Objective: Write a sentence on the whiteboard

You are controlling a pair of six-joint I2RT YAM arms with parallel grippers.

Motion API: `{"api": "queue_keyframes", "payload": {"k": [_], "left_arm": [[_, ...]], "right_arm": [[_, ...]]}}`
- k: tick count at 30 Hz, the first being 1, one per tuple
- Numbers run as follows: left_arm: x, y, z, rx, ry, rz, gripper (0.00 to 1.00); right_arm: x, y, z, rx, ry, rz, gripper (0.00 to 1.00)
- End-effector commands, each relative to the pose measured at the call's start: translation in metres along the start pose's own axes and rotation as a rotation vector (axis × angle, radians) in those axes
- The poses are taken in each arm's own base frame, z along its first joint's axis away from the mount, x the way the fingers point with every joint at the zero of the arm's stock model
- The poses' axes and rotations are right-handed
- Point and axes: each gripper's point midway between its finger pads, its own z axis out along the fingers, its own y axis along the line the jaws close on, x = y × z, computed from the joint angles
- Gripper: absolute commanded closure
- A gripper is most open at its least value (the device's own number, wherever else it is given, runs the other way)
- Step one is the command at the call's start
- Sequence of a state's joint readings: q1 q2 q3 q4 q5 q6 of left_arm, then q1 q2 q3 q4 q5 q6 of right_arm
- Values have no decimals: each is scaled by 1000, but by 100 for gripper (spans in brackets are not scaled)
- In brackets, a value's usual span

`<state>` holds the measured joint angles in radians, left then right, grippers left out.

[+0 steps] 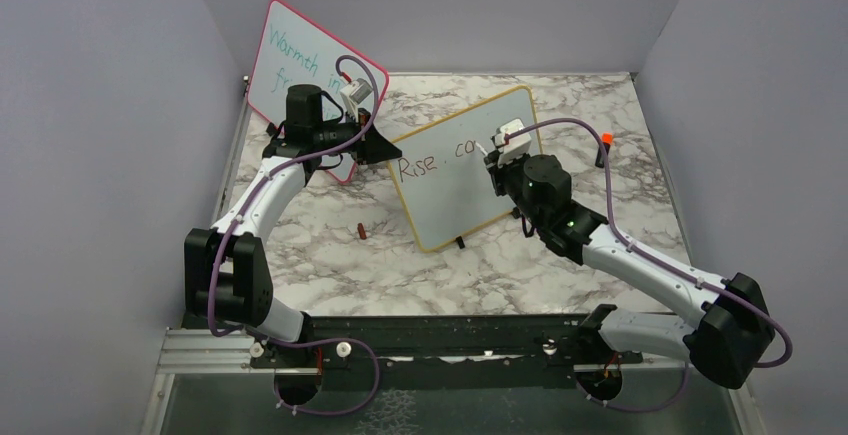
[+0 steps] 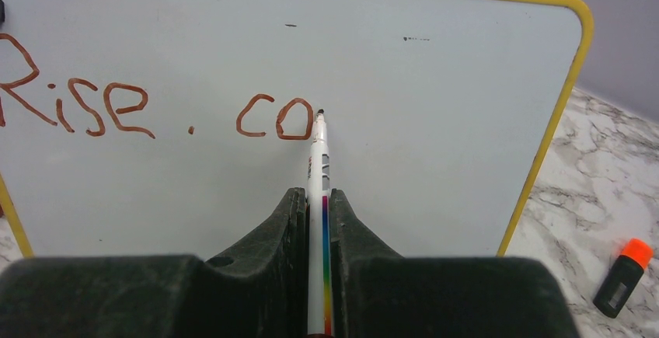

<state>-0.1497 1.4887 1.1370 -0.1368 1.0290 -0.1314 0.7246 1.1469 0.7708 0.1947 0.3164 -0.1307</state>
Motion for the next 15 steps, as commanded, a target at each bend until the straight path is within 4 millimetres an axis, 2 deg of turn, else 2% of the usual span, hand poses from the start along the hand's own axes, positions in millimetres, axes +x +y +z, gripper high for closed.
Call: {"api": "queue_keyframes", "payload": {"k": [1,8,15], "left_arm": [[13,8,-2,-17,36,-19,100],[13,8,-1,-17,36,-19,100],[14,9,-1,-18,36,-20,100]], "right_arm": [[-26,-5,4,20,-74,23,99],[-28,-5,6,22,-77,21,99],[-15,-5,2,21,-38,28,99]]}}
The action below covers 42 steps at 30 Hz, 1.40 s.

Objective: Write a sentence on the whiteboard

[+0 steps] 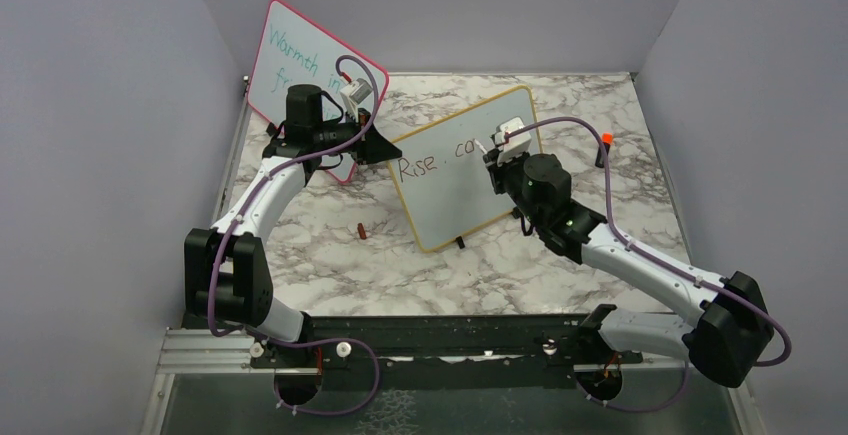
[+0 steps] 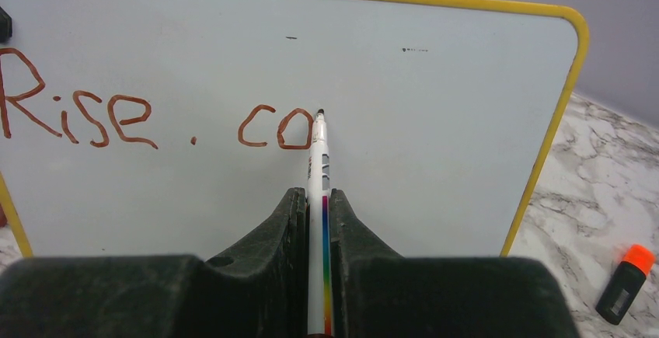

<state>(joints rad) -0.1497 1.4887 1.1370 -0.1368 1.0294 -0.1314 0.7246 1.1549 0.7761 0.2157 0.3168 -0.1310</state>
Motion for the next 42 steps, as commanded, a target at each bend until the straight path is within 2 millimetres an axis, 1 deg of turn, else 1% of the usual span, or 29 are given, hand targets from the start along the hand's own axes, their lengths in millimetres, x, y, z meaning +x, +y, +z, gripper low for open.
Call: {"api": "queue_keyframes", "payload": {"k": [1,9,21,27,36,42], "left_arm": [[14,9,-1,-19,36,-21,100],[13,9,-1,-18,34,-19,100],[14,9,-1,-17,35,-21,100],[14,8,-1,-14,34,-18,100],[13,7,-1,-7,33,-15,100],[13,7,-1,-8,33,-16,100]], "right_arm": [[-9,-5,-2,16,-16,26,99],[10,-2,-10,2,35,43,99],[23,0,-13,-3,69,48,99],[18,-2,-10,6,47,42,99],[3,-3,-3,16,2,33,99],[0,-4,1,23,-7,27,100]]}}
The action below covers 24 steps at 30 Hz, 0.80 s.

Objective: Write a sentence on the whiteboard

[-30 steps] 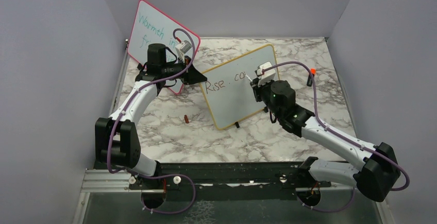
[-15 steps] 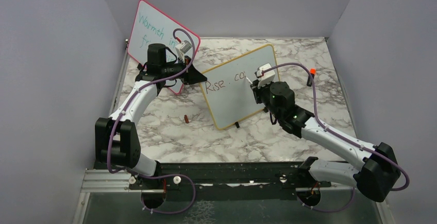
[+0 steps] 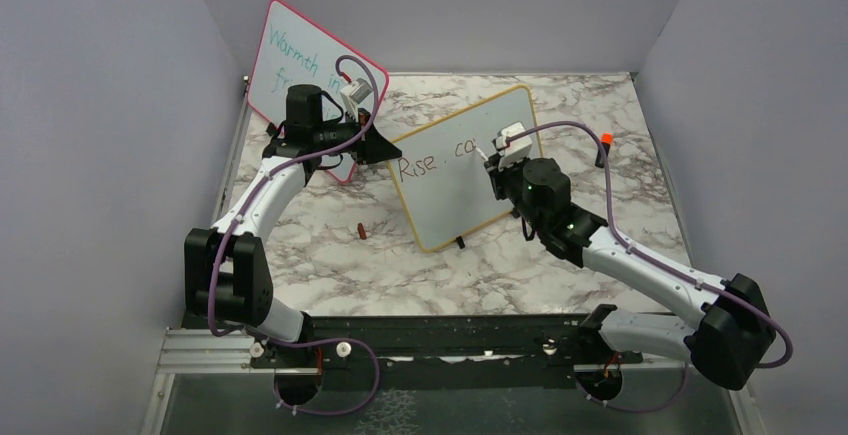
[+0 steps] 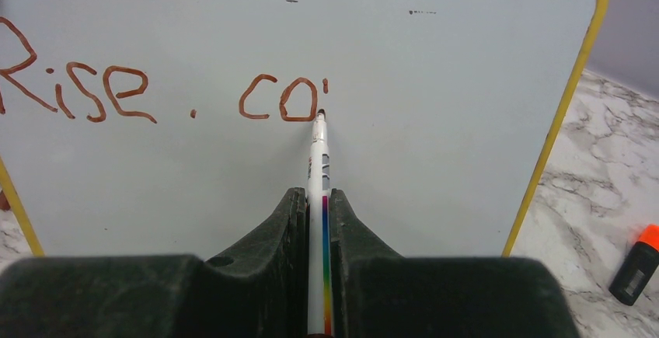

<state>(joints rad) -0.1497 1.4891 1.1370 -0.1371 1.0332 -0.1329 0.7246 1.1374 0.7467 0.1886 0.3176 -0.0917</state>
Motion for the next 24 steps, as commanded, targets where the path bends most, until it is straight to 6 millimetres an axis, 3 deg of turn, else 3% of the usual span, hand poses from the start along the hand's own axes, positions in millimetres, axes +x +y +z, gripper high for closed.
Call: {"api": "queue_keyframes", "payload": {"k": [1,24], "left_arm": [[13,8,-1,-11,32,-14,100],[13,8,-1,-13,32,-14,100]], "right_arm": [[-16,-5,6,28,-44,0,99],[-28,-10,11,59,-81,-2,99]]}}
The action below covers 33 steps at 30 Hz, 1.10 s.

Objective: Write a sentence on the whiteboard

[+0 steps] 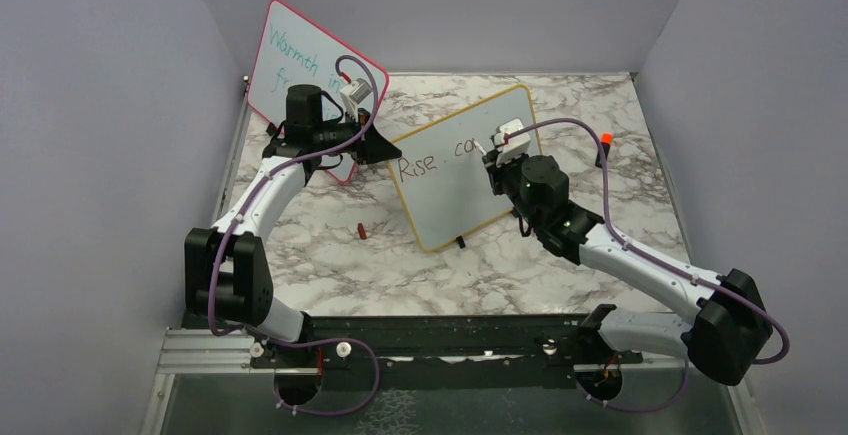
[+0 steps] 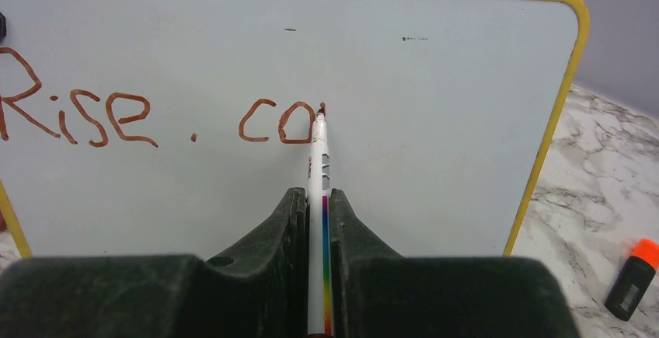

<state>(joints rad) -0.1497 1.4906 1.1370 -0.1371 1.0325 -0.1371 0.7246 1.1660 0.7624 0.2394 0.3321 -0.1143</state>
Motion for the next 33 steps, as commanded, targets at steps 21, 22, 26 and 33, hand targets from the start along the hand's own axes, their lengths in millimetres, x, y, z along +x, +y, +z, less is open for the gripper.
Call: {"api": "queue_keyframes", "payload": {"k": [21,22,26,33], "left_arm": [[12,8,-1,-17,29,-5,100],[12,8,-1,-17,30,-5,100],[12,9,-2,-20,28,-3,100],[11,9,-2,-24,27,-2,100]], "right_arm": [[-1,-17,-1,79,8,30,100],[0,-16,-2,74,14,32,99],[9,-15,-6,67,40,39,99],[17,-13,-11,49,67,47,100]]}}
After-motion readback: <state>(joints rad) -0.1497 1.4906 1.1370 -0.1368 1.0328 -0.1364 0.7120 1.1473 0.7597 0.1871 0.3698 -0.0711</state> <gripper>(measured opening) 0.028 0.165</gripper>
